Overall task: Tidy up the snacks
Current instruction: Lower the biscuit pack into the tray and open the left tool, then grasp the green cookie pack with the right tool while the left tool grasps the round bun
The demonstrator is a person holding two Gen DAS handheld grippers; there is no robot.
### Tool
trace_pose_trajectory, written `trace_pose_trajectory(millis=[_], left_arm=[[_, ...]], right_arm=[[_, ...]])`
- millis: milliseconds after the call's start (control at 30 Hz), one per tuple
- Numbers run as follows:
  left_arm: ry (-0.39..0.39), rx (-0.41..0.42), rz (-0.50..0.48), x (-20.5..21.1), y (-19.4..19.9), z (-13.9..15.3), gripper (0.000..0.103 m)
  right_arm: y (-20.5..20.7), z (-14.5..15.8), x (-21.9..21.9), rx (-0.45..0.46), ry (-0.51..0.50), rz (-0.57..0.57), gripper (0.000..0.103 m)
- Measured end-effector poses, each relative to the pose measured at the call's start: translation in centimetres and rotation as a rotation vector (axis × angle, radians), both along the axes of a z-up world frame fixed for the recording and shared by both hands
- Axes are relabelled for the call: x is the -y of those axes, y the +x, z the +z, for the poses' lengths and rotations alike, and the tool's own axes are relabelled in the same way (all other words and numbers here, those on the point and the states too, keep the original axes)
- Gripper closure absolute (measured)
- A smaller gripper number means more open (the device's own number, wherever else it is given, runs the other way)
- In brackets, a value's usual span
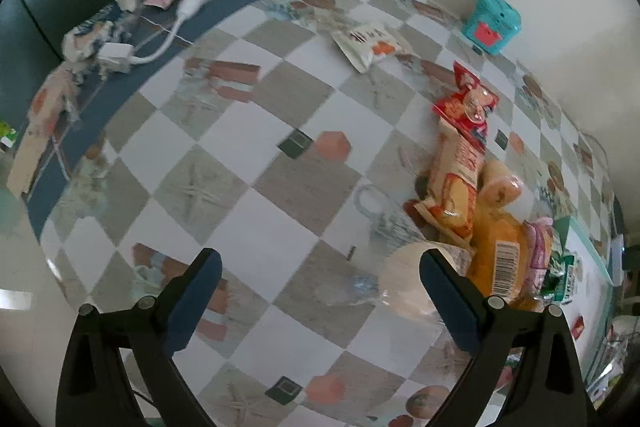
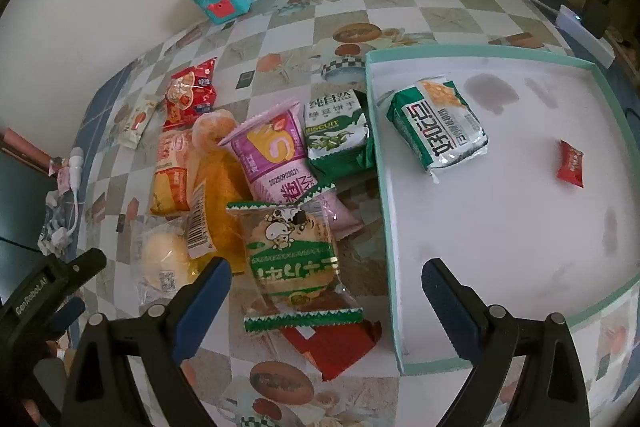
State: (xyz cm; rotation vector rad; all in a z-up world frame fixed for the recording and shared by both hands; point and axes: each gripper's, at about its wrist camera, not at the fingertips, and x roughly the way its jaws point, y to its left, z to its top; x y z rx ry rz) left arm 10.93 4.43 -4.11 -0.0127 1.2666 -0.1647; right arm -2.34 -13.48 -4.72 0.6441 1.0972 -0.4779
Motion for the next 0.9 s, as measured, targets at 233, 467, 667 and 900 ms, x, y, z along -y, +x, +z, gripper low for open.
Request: trace_pose_trajectory(millis=[233,467,667,900], left_arm=[[-0.065,-0.059,-0.023,1.4,0.3,-1.3,0.004],[-0.062,-0.030,0.042,2.2,1.8,-2.3,0.004],[-0.044,-0.031,-0.004,3.9,2.2,-3.6,0.004],[0.046,-0.046,-0.063,4.3,1.6,-4.0,0.004]], right_arm=[[1.1,-0.1,-0.7,0.027,-0.003,0.039,0.005],[1.4,-0.2,-0.8,0.022,-0.008,0.044,0.005],[1.6,-0.3,-0.5,0.018,-0.013,0.039,0.005],[1.5,-0.5,-0.3,0.005,-0.009,0.034,0.005]])
